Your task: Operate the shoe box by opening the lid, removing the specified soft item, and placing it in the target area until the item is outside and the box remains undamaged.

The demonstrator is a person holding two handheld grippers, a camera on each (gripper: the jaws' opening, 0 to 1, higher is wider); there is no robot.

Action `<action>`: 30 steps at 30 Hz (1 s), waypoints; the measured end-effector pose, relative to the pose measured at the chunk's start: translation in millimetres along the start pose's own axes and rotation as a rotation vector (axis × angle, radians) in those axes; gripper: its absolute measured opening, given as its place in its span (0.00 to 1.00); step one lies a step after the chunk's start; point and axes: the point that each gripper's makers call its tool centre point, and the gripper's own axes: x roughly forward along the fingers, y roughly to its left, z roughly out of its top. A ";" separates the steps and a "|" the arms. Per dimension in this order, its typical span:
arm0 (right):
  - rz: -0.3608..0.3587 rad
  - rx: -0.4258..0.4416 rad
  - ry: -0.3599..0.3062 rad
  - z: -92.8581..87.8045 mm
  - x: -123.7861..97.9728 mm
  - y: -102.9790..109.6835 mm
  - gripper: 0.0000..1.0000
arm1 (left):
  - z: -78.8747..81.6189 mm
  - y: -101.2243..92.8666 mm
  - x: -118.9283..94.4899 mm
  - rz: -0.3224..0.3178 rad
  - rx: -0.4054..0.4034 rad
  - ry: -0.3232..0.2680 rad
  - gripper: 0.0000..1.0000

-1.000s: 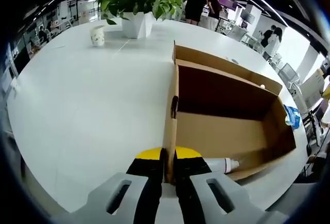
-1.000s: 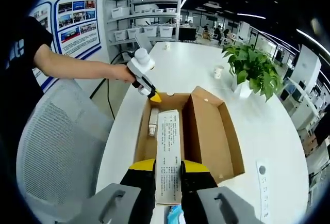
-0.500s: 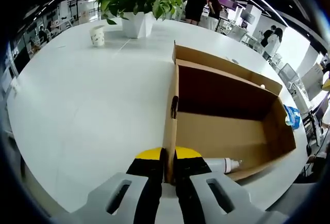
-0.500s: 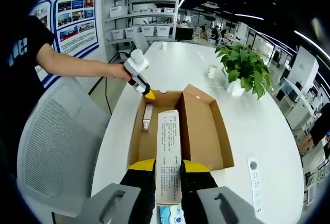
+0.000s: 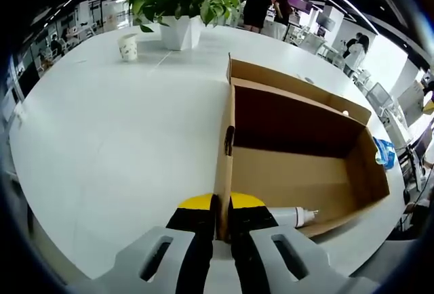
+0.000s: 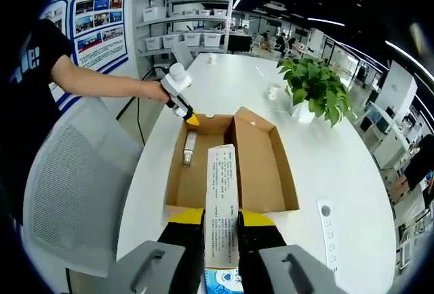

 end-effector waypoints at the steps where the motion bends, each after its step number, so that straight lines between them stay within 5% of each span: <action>1: 0.000 -0.001 0.001 -0.9 -0.8 -0.3 0.14 | 0.1 0.3 0.2 0.000 0.000 0.000 0.04; 30: -0.058 0.016 0.052 -46.8 -39.7 -28.4 0.14 | 0.3 1.9 1.5 -0.001 -0.001 0.000 0.04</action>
